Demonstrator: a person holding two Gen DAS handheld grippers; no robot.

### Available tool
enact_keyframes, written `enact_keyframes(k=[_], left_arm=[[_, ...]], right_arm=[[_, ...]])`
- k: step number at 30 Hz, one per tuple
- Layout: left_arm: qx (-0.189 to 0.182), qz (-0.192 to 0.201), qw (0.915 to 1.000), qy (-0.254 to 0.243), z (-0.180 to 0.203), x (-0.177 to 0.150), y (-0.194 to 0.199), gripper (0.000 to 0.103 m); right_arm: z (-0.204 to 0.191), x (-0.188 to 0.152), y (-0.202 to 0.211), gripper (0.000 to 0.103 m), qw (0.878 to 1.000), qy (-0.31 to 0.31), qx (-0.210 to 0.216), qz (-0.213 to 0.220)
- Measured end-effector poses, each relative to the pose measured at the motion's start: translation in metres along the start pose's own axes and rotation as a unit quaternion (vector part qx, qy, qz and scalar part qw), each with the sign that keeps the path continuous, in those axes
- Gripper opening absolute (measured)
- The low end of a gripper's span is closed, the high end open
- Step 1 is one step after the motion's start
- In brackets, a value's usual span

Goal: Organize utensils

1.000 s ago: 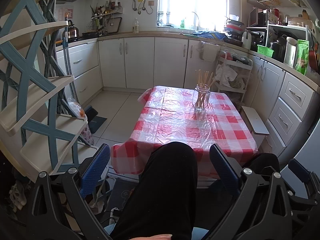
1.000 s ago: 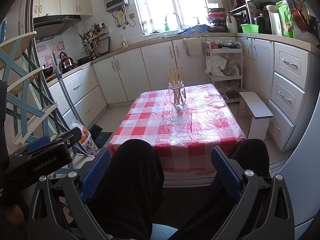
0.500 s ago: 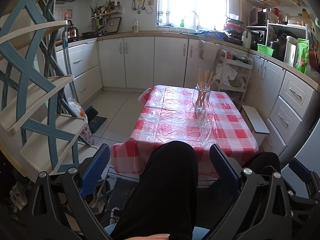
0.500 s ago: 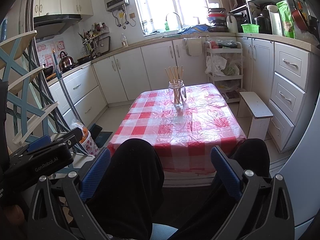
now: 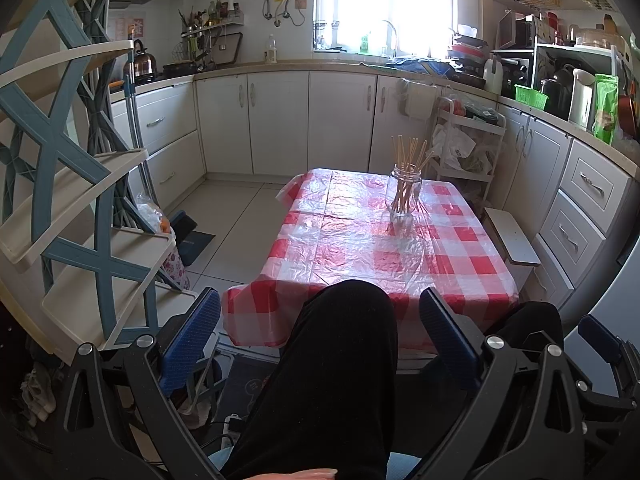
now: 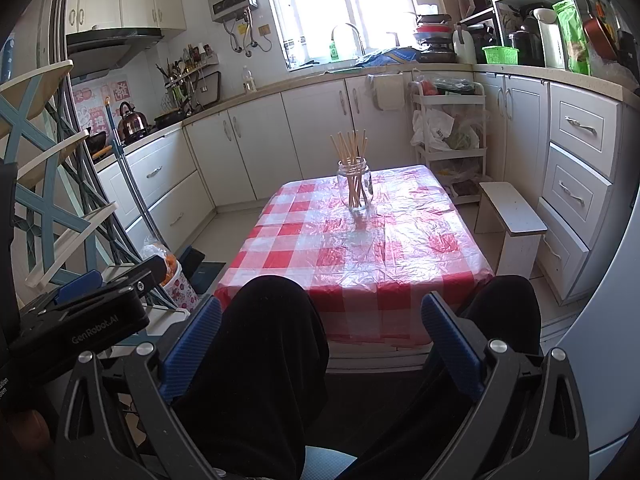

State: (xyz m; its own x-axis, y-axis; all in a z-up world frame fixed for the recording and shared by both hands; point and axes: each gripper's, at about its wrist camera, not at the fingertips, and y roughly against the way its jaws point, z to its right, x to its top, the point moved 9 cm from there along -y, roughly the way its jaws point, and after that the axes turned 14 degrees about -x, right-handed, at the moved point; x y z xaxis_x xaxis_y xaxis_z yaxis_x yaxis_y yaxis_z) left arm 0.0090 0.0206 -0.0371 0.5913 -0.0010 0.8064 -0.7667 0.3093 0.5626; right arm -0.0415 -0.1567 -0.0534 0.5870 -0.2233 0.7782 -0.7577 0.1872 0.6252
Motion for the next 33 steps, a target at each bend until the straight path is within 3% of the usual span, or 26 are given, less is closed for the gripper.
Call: enact_keyframes(k=[28,33], left_arm=[[0.01,-0.02,0.9997,-0.012,-0.006,0.003,-0.022,0.096],[-0.004,-0.021,0.9998,-0.005,-0.006,0.003,-0.029,0.096]], right_arm=[[-0.009,-0.005,-0.021,0.096,1.0,0.004,0.0,-0.021],[-0.01,-0.007,-0.026,0.096,1.0,0.006,0.001,-0.027]])
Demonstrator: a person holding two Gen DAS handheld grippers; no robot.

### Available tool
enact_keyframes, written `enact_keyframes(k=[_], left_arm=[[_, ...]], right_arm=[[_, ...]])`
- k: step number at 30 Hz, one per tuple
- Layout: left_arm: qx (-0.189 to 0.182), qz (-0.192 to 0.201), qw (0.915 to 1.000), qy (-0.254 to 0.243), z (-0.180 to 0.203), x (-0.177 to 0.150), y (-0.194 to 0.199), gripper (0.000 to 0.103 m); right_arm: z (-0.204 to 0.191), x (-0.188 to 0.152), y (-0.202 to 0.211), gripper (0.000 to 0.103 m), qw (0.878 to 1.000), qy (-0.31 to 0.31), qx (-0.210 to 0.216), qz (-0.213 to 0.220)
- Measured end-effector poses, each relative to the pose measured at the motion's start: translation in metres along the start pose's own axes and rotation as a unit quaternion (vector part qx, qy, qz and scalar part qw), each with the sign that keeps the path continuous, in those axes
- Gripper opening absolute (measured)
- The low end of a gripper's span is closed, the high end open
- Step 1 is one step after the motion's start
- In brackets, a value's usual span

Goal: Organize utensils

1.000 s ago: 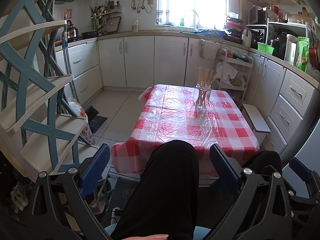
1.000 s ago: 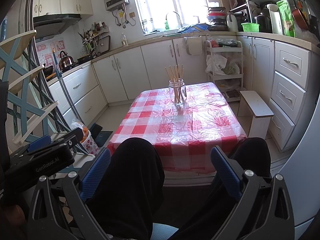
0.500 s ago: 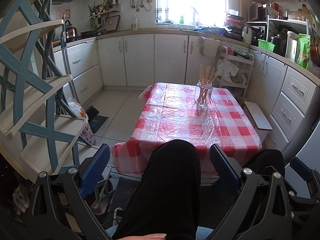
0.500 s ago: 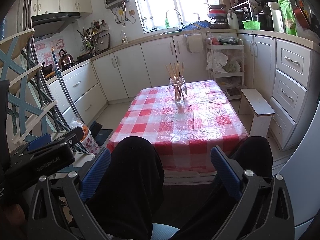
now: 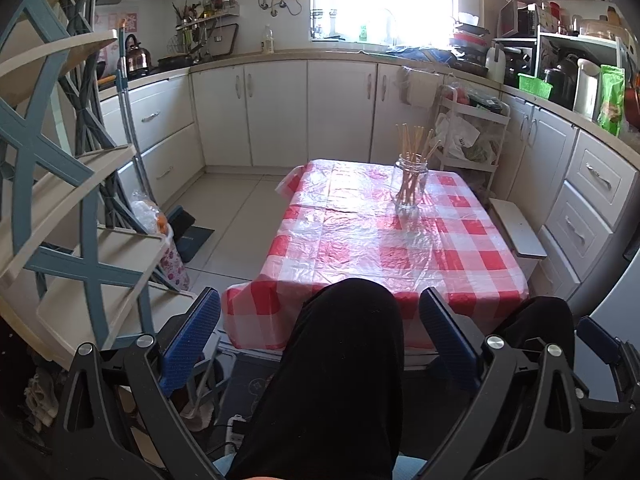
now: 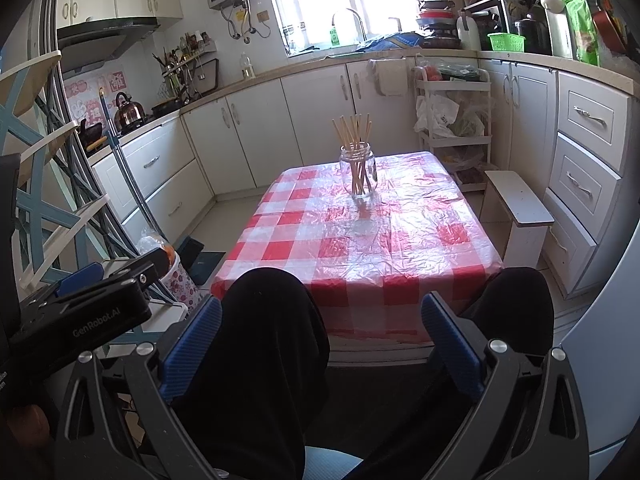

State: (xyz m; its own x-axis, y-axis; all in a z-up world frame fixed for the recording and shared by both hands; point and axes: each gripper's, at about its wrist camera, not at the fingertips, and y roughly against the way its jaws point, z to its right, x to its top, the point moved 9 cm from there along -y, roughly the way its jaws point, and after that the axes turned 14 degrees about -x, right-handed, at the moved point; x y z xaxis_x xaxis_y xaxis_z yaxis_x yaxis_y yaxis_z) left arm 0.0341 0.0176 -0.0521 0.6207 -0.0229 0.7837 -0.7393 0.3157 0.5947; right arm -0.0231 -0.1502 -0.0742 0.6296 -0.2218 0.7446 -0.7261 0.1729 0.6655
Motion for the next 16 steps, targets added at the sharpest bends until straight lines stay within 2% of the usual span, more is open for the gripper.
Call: enact_keyframes(k=[6,16], left_arm=[[0.001,0.011,0.9997,-0.02,0.009,0.0,0.003,0.096],[-0.004,0.024,0.9996,-0.017,0.012,0.002,0.015,0.096]], right_arm=[[0.001,-0.001,-0.001,0.096,1.0,0.0,0.0,-0.001],[0.003,0.001,0.008,0.096,1.0,-0.002,-0.001,0.01]])
